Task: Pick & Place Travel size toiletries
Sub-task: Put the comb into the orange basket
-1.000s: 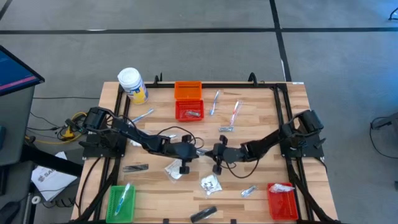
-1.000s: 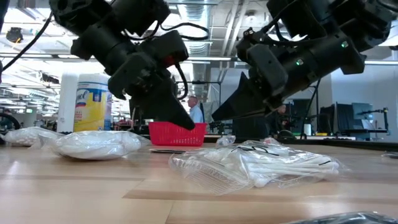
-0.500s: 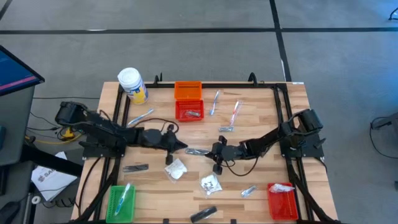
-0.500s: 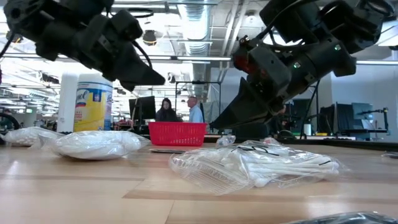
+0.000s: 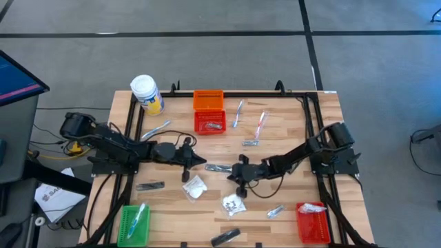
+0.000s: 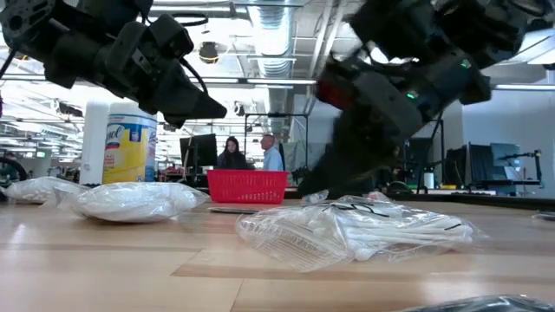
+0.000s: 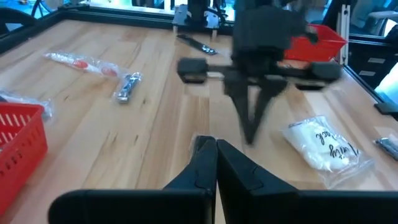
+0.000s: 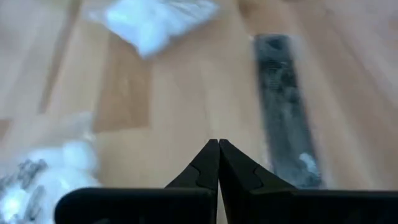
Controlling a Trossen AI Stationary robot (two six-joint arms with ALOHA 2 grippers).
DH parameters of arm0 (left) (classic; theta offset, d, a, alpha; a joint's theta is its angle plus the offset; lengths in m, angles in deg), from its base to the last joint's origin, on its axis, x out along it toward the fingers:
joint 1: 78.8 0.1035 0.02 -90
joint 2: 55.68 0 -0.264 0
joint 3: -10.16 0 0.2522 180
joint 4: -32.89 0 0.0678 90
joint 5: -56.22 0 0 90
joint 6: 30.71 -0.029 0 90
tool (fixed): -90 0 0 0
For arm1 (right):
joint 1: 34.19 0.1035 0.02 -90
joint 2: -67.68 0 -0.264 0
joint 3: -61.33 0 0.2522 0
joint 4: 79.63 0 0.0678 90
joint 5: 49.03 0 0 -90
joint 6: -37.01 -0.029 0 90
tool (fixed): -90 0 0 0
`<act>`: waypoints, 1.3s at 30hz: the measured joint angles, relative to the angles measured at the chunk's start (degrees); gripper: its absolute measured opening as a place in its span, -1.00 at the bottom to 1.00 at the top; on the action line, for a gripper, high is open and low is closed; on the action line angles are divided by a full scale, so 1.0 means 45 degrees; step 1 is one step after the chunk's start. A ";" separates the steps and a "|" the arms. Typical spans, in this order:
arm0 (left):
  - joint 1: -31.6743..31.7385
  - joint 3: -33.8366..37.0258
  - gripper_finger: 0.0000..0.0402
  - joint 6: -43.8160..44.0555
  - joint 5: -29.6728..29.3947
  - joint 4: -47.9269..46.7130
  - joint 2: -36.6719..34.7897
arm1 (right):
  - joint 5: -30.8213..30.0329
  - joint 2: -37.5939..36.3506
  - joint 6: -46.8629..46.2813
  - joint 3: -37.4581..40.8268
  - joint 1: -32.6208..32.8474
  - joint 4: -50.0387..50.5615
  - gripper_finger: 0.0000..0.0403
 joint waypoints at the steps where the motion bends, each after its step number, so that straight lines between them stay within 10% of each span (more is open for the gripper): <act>1: 0.0001 0.0004 -1.00 -0.0003 -0.0001 0.0003 0.0009 | 0.0033 0.0238 -0.0034 -0.0203 0.0000 0.0172 -1.00; 39: -0.0028 -0.0007 -1.00 -0.0034 0.0100 0.0158 0.0009 | -0.3470 0.0794 -0.0359 -0.1232 0.0082 0.2138 -1.00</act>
